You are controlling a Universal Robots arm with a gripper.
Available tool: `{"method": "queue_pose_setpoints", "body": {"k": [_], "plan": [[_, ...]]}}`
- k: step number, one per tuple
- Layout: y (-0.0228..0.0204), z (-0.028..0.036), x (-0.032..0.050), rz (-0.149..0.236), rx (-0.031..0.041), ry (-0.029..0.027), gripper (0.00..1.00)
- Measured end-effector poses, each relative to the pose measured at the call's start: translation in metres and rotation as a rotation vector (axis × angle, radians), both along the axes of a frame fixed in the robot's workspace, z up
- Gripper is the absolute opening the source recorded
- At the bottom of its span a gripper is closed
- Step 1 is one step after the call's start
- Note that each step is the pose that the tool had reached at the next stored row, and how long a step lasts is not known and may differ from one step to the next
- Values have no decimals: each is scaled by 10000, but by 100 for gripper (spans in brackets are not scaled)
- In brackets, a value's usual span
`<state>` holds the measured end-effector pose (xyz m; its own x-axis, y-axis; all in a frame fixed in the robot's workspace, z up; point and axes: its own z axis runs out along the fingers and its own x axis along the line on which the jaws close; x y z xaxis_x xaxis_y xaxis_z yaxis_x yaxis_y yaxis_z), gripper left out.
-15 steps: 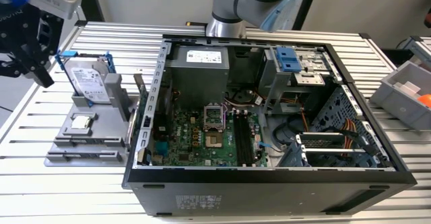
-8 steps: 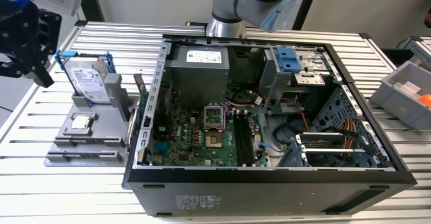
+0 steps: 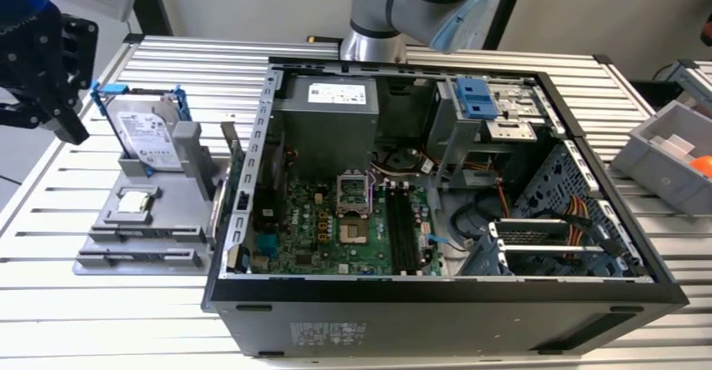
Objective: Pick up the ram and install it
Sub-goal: 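Pick up the ram and move it above insertion slot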
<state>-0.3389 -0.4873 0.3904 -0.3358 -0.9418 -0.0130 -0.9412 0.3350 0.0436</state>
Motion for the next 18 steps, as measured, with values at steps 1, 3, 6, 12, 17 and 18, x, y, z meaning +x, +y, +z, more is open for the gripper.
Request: {"method": "queue_pose_setpoints", "body": {"k": [1,3,6,12,17,18], "plan": [[1,0,0,93,0,0,0],[2,1,1,305,0,1,0],[4,0,1,598,0,1,0],[11,1,3,1165,0,1,0],[22,0,10,1482,1,-1,0],[29,1,15,1659,-1,1,0]]}}
